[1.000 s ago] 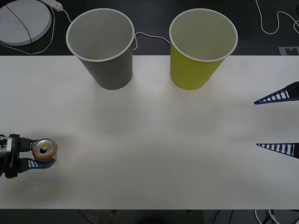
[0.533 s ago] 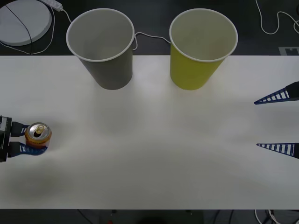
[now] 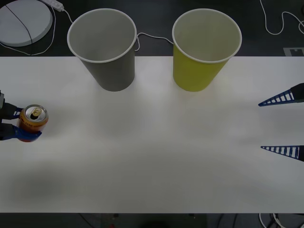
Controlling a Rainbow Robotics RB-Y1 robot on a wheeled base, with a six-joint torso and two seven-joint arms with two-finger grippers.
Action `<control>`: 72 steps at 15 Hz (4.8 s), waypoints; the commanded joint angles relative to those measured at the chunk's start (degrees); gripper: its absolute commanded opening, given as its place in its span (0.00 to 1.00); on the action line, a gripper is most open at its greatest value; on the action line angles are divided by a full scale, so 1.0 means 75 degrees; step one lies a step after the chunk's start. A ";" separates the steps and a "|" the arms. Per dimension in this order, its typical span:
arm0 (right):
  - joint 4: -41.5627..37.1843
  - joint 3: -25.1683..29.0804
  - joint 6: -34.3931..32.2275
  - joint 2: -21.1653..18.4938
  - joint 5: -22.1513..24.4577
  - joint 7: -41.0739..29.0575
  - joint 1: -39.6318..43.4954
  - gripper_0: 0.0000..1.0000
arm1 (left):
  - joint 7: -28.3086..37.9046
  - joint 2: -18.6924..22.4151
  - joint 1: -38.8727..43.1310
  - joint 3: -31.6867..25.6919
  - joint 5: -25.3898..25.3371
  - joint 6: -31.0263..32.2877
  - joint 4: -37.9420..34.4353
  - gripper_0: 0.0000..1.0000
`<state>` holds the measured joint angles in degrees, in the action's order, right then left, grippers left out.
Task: Put the can into the green bin and the plastic bottle into the gray bin
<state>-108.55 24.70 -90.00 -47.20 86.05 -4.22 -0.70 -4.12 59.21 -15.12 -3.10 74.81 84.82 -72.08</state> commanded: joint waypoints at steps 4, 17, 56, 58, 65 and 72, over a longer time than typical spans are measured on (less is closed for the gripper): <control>0.0000 0.0000 0.0000 0.0000 0.0000 0.0000 0.0000 1.00 | 0.2694 0.0308 0.0000 -0.0407 0.0830 0.0047 -0.2378 0.00; 0.0000 0.0000 0.0000 0.0000 0.0000 0.0000 0.0000 1.00 | 0.8343 0.0988 -0.3316 0.1362 0.1018 0.0316 -0.5413 0.00; 0.0000 0.0000 0.0000 0.0000 0.0000 0.0000 0.0000 1.00 | 1.0159 -0.6969 -1.2738 0.9144 0.1674 -0.4020 0.6739 0.17; 0.0000 0.0000 0.0000 0.0000 0.0000 0.0000 0.0000 1.00 | 1.0159 -0.6969 -1.2738 0.9144 0.1674 -0.4032 0.6739 1.00; 0.0000 0.0000 0.0000 0.0000 0.0000 0.0000 0.0000 1.00 | 0.9796 -0.6536 -1.2738 0.9097 0.1322 -0.3786 0.6247 1.00; 0.0000 0.0000 0.0000 0.0000 0.0000 0.0000 0.0000 1.00 | 0.9397 -0.4672 -1.2352 0.8651 0.0572 -0.2743 0.4478 1.00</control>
<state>-108.54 24.70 -90.00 -47.20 86.04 -4.22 -0.70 66.72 22.64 -108.70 63.09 79.26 63.44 -36.96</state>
